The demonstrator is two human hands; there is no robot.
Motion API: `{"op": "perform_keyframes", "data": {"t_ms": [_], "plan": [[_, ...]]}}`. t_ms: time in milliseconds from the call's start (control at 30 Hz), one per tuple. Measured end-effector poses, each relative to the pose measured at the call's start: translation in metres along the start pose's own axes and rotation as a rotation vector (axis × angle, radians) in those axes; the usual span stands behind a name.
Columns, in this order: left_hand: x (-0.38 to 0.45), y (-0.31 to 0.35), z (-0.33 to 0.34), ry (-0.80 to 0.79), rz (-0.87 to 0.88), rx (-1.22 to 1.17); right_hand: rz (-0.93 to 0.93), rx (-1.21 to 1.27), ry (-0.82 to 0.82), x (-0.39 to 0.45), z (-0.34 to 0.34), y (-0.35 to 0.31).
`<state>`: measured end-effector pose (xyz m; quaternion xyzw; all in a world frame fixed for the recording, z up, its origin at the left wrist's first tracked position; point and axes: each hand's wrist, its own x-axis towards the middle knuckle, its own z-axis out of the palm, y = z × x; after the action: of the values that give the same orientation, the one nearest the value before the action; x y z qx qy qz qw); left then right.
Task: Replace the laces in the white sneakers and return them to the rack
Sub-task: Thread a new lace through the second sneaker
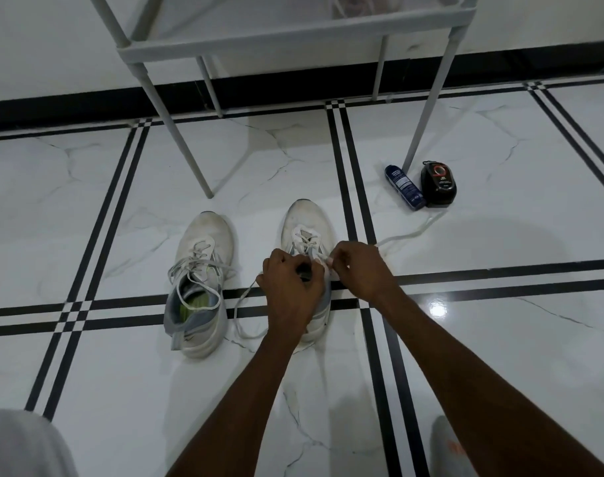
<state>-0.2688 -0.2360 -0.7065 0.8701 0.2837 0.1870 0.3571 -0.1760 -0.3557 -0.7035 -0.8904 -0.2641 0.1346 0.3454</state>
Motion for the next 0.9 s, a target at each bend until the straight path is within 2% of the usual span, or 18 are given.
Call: {"op": "perform_keyframes", "data": {"t_ms": [100,167,233,400,500,600,700,900], "plan": [[0.000,0.004,-0.001,-0.010,-0.012,0.005,0.018,-0.174,0.049,0.000,-0.006,0.004],[0.000,0.006,-0.002,-0.002,-0.005,0.012,0.225,-0.339,0.060,-0.001,-0.015,0.018],[-0.001,0.004,-0.002,0.005,-0.003,0.021,0.323,-0.417,-0.020,-0.003,-0.021,0.031],[0.000,0.005,-0.004,0.015,0.062,-0.049,0.282,0.206,-0.044,-0.007,-0.018,0.015],[0.000,0.007,-0.012,0.030,0.067,-0.062,0.084,0.160,0.061,-0.005,-0.008,0.008],[0.009,-0.001,-0.014,-0.031,0.004,-0.014,-0.008,0.184,0.009,-0.001,-0.003,-0.002],[0.017,-0.006,-0.017,-0.091,-0.051,0.019,0.031,0.161,0.048,0.003,-0.002,-0.012],[0.017,-0.003,-0.019,-0.062,-0.050,0.057,0.095,0.095,0.038,0.007,0.001,-0.016]]}}
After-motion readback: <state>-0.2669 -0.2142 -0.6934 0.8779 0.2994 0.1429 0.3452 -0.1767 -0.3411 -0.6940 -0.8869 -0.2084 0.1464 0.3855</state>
